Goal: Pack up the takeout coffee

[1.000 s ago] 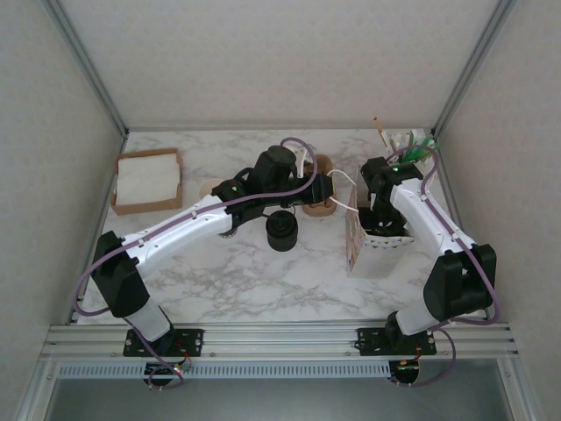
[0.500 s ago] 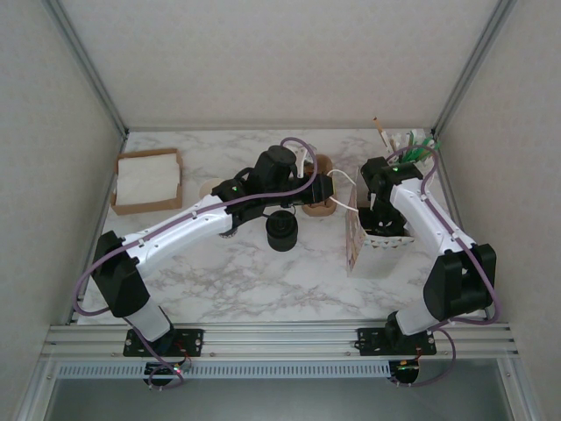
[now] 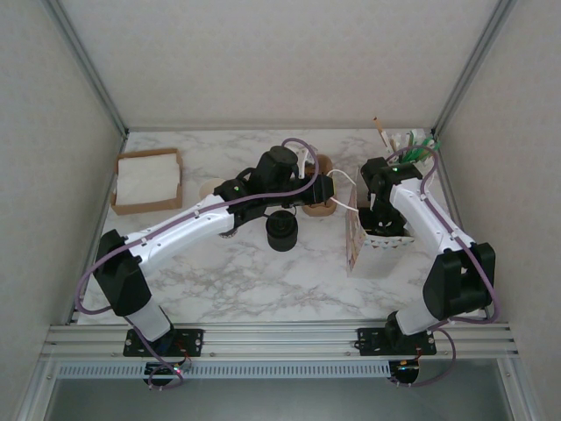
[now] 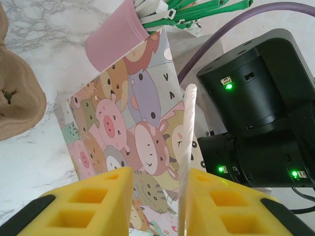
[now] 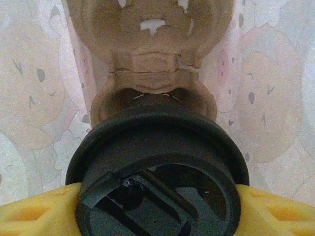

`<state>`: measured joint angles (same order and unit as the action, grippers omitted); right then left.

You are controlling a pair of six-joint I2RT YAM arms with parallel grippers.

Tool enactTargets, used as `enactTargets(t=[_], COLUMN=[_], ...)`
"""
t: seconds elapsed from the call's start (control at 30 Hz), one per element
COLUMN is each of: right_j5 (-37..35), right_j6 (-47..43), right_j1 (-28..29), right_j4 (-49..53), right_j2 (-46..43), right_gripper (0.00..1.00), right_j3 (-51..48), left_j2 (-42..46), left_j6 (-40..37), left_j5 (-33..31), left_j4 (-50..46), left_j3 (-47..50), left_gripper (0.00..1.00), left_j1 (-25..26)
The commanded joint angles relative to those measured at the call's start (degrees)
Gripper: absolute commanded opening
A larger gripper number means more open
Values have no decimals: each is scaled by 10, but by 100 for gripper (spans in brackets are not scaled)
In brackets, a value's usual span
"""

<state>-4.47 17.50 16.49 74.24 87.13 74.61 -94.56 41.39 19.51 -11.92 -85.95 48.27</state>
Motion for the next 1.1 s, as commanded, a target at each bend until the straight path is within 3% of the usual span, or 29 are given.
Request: enactTargets(t=[0.0,0.83,1.07], right_j5=[7,5,1], right_j6=[-5,2,3], right_j1=[-2,-3,-3], right_j4=[-5,-2,7], right_j2=[10,16,8], right_gripper=[71,72,76], right_j3=[-12,-18,-9], left_j2=[-3,3,5], left_j6=[2,3,6], left_j5=[-11,-10,-2], left_j4=[-3,-1,4], left_j3=[-20,-18,-20], left_gripper=[32,33,41], left_j1=[3,3,4])
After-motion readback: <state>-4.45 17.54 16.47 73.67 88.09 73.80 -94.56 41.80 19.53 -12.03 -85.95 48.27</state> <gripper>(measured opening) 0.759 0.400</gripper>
